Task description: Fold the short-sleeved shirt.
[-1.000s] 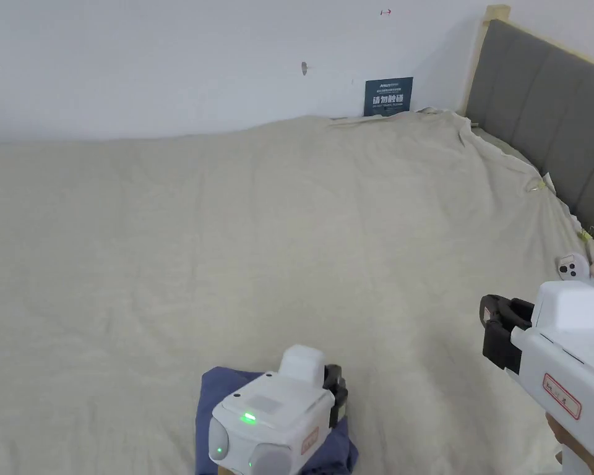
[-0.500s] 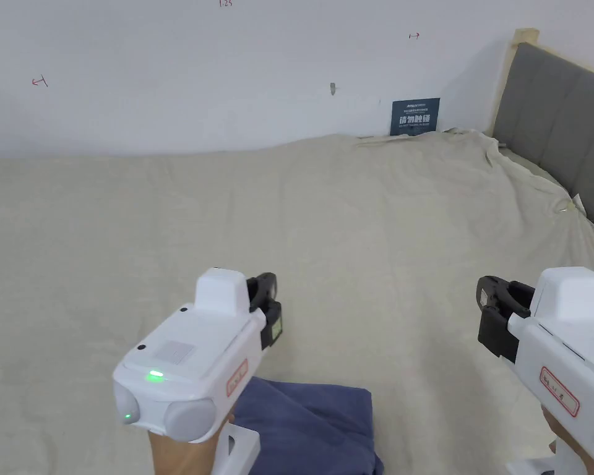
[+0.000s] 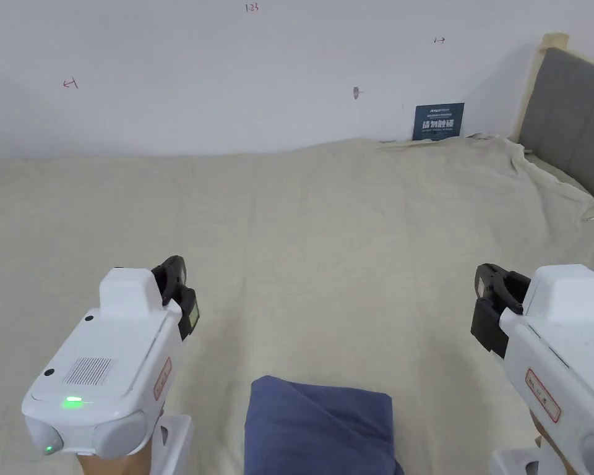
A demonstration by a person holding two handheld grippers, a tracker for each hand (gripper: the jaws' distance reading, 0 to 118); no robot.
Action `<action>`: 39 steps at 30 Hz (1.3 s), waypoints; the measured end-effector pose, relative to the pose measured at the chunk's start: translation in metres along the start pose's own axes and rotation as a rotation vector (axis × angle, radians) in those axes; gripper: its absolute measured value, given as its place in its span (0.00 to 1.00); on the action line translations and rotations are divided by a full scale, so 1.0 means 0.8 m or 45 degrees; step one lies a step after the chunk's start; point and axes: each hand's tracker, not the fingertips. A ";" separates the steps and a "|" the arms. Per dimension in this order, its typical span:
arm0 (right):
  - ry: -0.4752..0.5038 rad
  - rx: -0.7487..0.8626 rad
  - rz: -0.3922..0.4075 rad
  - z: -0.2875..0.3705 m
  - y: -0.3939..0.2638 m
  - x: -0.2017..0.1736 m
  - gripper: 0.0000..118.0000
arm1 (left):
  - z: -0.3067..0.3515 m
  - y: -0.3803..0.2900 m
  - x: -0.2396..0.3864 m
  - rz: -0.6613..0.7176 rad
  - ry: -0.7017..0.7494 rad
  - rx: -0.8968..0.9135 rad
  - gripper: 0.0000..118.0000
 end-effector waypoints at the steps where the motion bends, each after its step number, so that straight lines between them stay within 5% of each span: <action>1: -0.004 0.003 0.003 -0.001 -0.001 -0.002 0.00 | 0.001 -0.001 -0.004 0.006 0.014 -0.002 0.00; 13: 0.013 -0.018 -0.034 -0.020 -0.025 -0.030 0.00 | 0.010 -0.018 -0.031 0.064 0.065 -0.043 0.00; 28: 0.081 -0.353 -0.064 -0.097 -0.188 -0.110 0.00 | 0.009 -0.061 -0.048 0.088 0.032 -0.202 0.00; 39: 0.006 -0.489 -0.024 -0.115 -0.280 -0.132 0.00 | 0.008 -0.100 -0.049 0.173 -0.049 -0.375 0.00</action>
